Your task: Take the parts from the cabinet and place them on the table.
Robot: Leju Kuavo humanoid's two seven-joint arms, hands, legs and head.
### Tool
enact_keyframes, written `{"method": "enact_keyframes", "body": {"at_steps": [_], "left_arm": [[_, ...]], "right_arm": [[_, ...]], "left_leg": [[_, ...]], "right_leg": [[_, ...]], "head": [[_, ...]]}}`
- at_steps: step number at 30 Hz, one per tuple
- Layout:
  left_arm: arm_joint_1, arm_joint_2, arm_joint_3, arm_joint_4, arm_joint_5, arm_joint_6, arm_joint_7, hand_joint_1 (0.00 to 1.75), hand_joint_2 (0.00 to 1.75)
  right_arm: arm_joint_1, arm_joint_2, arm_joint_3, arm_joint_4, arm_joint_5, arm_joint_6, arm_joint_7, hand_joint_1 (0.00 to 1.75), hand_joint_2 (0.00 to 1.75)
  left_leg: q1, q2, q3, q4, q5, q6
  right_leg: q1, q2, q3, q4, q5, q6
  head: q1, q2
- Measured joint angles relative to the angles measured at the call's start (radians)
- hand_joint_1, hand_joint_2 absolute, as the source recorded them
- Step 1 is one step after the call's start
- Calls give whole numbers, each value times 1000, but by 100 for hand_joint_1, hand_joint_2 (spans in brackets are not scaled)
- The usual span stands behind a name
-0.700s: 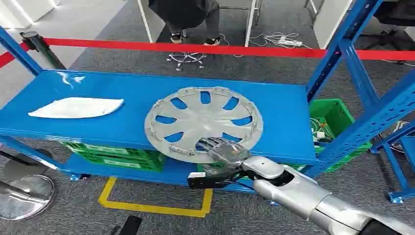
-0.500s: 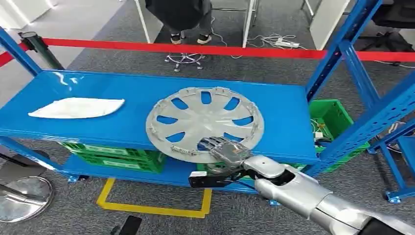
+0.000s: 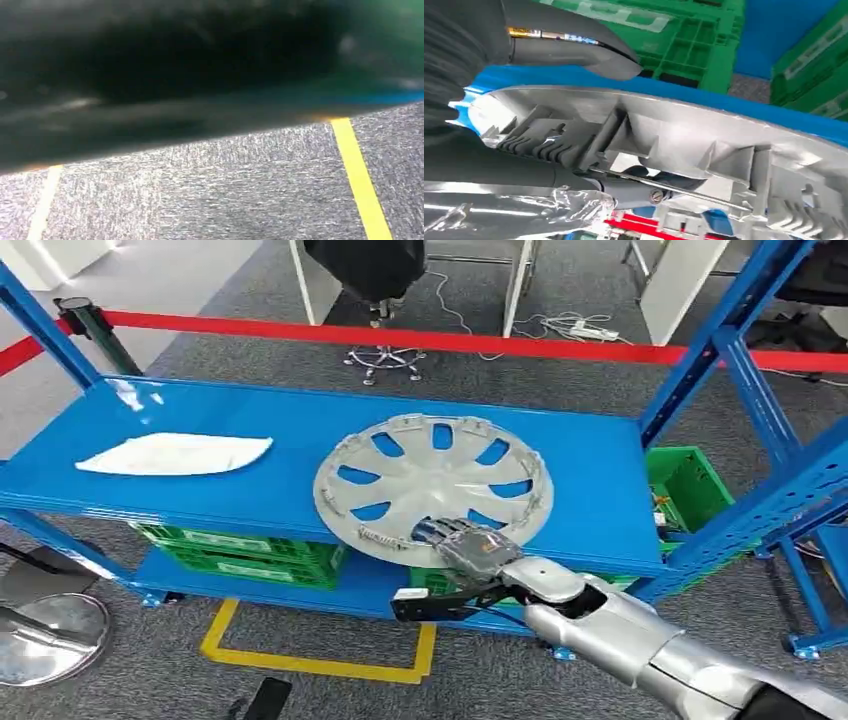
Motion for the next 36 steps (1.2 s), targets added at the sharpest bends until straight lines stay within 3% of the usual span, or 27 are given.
{"method": "enact_keyframes", "body": {"at_steps": [3, 5, 6, 8, 9, 10, 11, 12, 13, 14, 15, 18, 20, 21, 23, 24, 25, 26, 27, 29, 31, 34, 35, 36], "left_arm": [[1, -2, 0, 0, 0, 0, 1, 0, 0], [0, -2, 0, 0, 0, 0, 1, 0, 0], [0, -2, 0, 0, 0, 0, 1, 0, 0], [2, -1, 0, 0, 0, 0, 1, 0, 0], [4, -1, 0, 0, 0, 0, 1, 0, 0], [6, 0, 0, 0, 0, 0, 2, 0, 0], [7, 0, 0, 0, 0, 0, 2, 0, 0], [7, 0, 0, 0, 0, 0, 2, 0, 0], [6, 1, 0, 0, 0, 0, 2, 0, 0], [6, 1, 0, 0, 0, 0, 2, 0, 0], [4, 1, 0, 0, 0, 0, 2, 0, 0], [4, 1, 0, 0, 0, 2, 2, 0, 0], [3, 0, 0, 0, 0, 2, 2, 0, 0], [1, 0, 0, 0, 0, 2, 2, 0, 0], [1, -2, 0, 0, 0, 2, 2, 0, 0], [2, -1, 0, 0, 0, 2, 2, 0, 0], [3, -1, 0, 0, 0, 2, 2, 0, 0], [3, 0, 0, 0, 0, 2, 2, 0, 0], [3, -1, 0, 0, 0, 2, 2, 0, 0], [3, -2, 0, 0, 0, 2, 2, 0, 0], [2, -2, 0, 0, 0, 2, 0, 0, 0], [2, -2, 0, 0, 0, 2, 0, 0, 0], [1, -2, 0, 0, 0, 2, 0, 0, 0], [1, -2, 0, 0, 0, 2, 0, 0, 0]], "right_arm": [[-3, 0, 6, 5, 24, 0, 16, 0, 175], [-5, 0, 10, 5, 29, 0, 19, 0, 175], [-5, 0, 13, 6, 30, 0, 20, 0, 175], [-5, 0, 15, 10, 32, 0, 21, 0, 175], [-5, 0, 16, 11, 34, 0, 21, 0, 175], [-5, 0, 17, 13, 34, 0, 21, 0, 175], [-5, 0, 18, 14, 34, 0, 22, 0, 175], [-5, 0, 19, 14, 34, 0, 22, 0, 175], [-5, 0, 19, 14, 35, 0, 22, 0, 175], [-6, 0, 20, 14, 34, 2, 20, 0, 175], [-8, 0, 21, 14, 34, 3, 17, 0, 175], [-16, 0, 21, 19, 21, 15, -1, 12, 175], [-20, -2, 21, 20, 11, 23, -13, 26, 175], [-22, -3, 21, 20, 4, 27, -22, 40, 175], [-22, -3, 23, 20, -13, 34, -39, 66, 175], [-22, -3, 24, 19, -18, 34, -45, 82, 175], [-23, -3, 29, 19, -25, 35, -52, 99, 175], [-25, -3, 31, 19, -29, 36, -56, 119, 175], [-28, -3, 33, 18, -34, 38, -60, 141, 175], [-34, -5, 39, 10, -50, 44, -68, 148, 175], [-39, -7, 45, 1, -61, 44, -79, 154, 175], [-40, -9, 58, -22, -86, 44, -97, 155, 175], [-40, -9, 60, -30, -92, 43, -101, 155, 175], [-39, -9, 64, -38, -97, 42, -107, 155, 175]], "left_leg": [[3, 0, 0, -8, 9, -19], [4, 0, -5, 10, -12, -28], [4, 0, -24, 53, -45, -30], [5, 0, -96, 216, -126, -34], [5, 0, -123, 275, -143, -36], [5, 0, -130, 291, -137, -36], [5, 0, -118, 268, -111, -35], [5, 0, -88, 206, -68, -34], [5, 0, -42, 117, -19, -32], [6, 0, -4, 41, 11, -30], [3, 0, 12, 6, -1, -29], [-1, 1, 11, -1, -9, -9], [7, 7, 13, -8, 0, 6], [7, 7, 12, -8, 0, 11], [6, 8, 8, -8, 2, 14], [6, 10, 8, -8, 2, 14], [6, 11, 8, -8, 2, 14], [6, 11, 8, -8, 2, 14], [6, 11, 9, -8, 2, 14], [6, 11, 12, -8, 0, 10], [-2, 8, 5, -2, -2, -3], [1, 8, 8, -9, 5, -21], [4, 7, 6, -4, -5, -27], [3, 6, -5, 24, -30, -31]], "right_leg": [[4, 3, -1, 6, 5, -13], [-5, 1, 8, -11, 15, -27], [-5, -1, 8, -11, 16, -30], [-3, -4, 7, -11, 16, -35], [-2, -4, 6, -11, 16, -35], [-2, -3, 7, -11, 16, -35], [-2, -3, 8, -11, 16, -35], [-2, -2, 9, -10, 15, -34], [-3, -2, 12, -9, 15, -33], [-2, -1, 12, -7, 12, -29], [8, 1, 6, 3, 8, -22], [3, 6, 2, -3, 14, -8], [2, 5, -12, 13, 1, 4], [1, 2, -31, 53, -29, 9], [-3, 2, -106, 211, -105, 16], [-4, 2, -138, 275, -125, 18], [-4, 2, -153, 304, -124, 19], [-5, 2, -146, 287, -103, 19], [-6, 2, -120, 235, -67, 18], [-6, 0, -30, 56, 16, 12], [-3, 2, -1, 4, 4, 2], [0, 3, -2, 5, 8, -14], [-6, 2, 4, -5, 15, -23], [-6, 1, 6, -6, 15, -24]], "head": [[-2, 0], [-5, 0], [-10, 0], [-9, 0], [-9, 0], [-9, 0], [-10, 0], [-9, 0], [-10, 0], [-9, 0], [-10, 0], [-8, 0], [-7, 0], [0, 0], [1, 0], [3, 0], [2, 0], [3, 0], [3, 0], [3, 0], [1, 0], [-1, 0], [0, 0], [-6, 0]]}}
